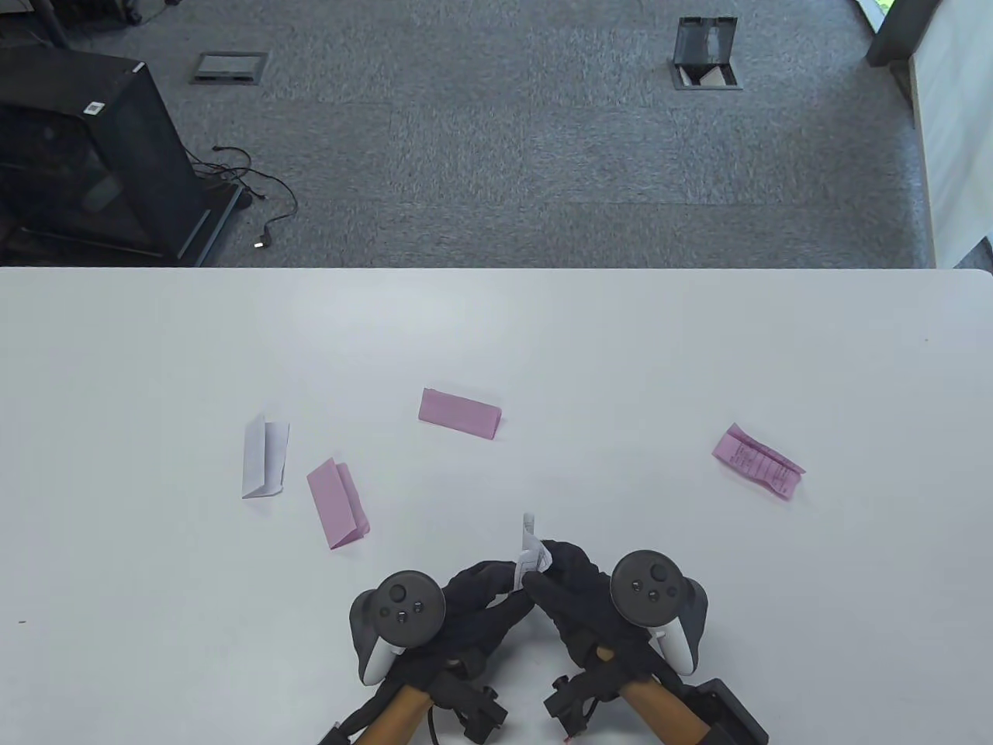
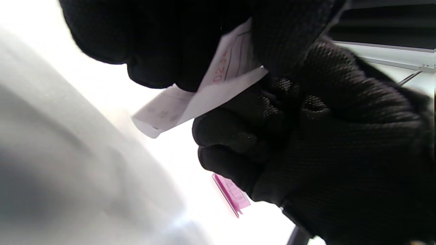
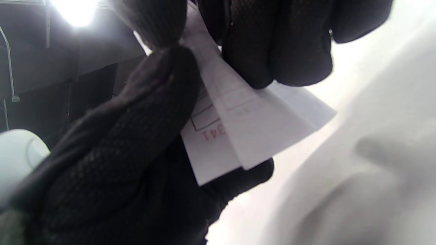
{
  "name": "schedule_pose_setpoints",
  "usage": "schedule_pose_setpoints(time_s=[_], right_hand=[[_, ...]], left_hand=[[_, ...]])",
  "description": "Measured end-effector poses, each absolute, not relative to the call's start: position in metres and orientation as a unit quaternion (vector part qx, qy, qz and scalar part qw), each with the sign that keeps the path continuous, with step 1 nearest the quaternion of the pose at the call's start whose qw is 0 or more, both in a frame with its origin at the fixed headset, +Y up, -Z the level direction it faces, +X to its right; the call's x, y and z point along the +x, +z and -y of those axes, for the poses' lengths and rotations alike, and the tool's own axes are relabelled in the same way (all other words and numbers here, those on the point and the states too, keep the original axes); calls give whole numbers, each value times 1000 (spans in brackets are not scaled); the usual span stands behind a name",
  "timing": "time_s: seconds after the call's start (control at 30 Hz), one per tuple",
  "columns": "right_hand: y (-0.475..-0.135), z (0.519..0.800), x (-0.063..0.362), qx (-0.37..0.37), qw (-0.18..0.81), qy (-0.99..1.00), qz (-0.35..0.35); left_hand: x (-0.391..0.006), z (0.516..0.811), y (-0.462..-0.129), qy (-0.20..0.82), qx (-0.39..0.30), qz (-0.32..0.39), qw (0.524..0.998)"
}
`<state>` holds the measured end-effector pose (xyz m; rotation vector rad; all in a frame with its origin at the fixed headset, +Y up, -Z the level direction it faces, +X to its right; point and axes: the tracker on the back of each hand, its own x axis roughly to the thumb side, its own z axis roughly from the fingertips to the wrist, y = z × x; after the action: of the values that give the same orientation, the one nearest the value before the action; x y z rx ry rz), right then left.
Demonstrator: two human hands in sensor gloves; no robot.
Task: Unfold folded invoices and stack
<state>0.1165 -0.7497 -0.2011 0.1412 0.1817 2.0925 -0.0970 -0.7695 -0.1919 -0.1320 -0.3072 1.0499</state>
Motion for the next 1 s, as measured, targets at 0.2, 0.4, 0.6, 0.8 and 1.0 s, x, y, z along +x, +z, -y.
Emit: schedule_pose_setpoints(time_s=[0.2,0.4,0.6,0.8,1.0], right_hand=[[-206,749,123,52,514,852,-83],[-216,744,143,23,463,885,-43],[-228,741,174,-26,420,907,-29],[-233,743,188,-22,325,945,-35],[-236,749,183,-8,225,972,-71]], left_hand=[[-103,773,-194,534,-67,123,834],[-106,773,-194,535,-45,103,837],[-119,771,-194,518,-28,28,854],[-125,775,-198,467,-57,-36,882],[-115,777,-207,376,-118,-51,918]])
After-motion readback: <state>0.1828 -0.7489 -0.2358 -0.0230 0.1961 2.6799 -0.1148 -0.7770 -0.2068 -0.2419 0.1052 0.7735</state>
